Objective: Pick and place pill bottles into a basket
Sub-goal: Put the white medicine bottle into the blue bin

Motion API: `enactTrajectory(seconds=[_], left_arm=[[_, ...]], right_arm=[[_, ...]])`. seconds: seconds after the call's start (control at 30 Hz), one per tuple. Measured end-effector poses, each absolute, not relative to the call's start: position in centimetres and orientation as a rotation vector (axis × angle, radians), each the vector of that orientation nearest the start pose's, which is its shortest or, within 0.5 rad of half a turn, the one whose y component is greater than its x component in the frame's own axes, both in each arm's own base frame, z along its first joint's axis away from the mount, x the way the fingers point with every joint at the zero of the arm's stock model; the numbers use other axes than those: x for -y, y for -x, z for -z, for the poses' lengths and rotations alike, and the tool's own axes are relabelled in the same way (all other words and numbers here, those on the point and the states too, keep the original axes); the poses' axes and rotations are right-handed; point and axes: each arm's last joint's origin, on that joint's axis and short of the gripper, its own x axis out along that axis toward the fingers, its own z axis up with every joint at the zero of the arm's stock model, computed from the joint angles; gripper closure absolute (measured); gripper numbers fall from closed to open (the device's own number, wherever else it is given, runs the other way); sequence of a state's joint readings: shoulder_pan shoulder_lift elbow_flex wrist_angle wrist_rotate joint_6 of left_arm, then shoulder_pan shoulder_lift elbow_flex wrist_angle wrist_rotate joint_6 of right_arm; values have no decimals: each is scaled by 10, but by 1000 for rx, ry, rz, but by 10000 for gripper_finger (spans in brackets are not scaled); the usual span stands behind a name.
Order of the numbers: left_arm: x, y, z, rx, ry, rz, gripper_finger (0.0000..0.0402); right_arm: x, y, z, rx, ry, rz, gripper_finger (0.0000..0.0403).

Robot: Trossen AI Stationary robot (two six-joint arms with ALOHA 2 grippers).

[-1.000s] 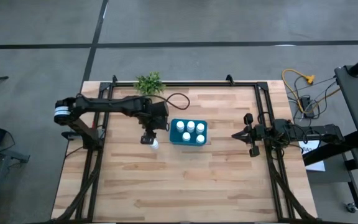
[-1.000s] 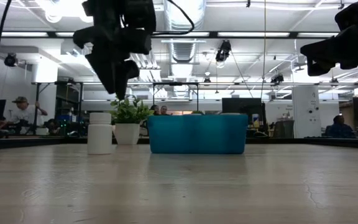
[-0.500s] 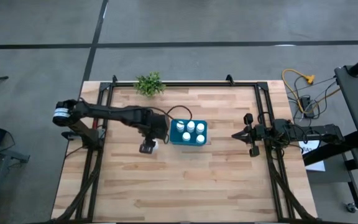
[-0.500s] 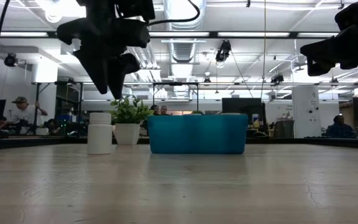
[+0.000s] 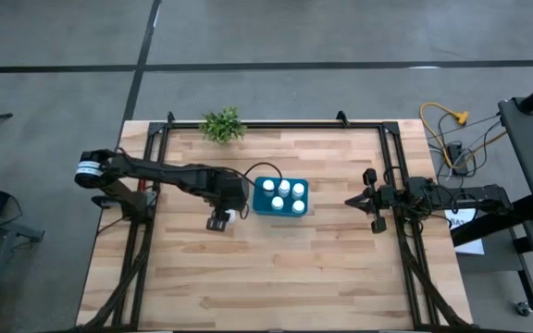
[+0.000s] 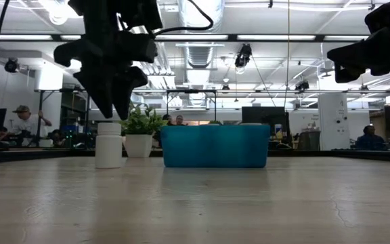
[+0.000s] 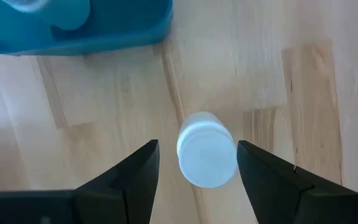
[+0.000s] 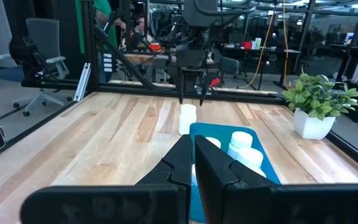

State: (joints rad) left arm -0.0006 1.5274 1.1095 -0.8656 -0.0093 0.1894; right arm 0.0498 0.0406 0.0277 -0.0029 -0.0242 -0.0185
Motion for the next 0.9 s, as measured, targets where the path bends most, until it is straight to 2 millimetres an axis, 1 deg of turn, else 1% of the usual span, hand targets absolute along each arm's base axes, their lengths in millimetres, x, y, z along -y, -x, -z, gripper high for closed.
enactTrajectory(seconds=[0.23, 0.4, 0.63, 0.9], left_arm=[[0, -275, -229, -1255, -147, 98, 204], [1, -274, -228, -1227, -128, 119, 204], [1, -272, -221, -1242, -109, 120, 204], [1, -271, -219, -1241, -95, 120, 204]], right_arm=[[-6, -98, -169, -16, 19, -74, 394], [-6, -98, -169, -16, 19, -75, 394], [-6, -98, -169, -16, 19, -75, 394], [-6, -98, -170, -15, 19, -74, 394]])
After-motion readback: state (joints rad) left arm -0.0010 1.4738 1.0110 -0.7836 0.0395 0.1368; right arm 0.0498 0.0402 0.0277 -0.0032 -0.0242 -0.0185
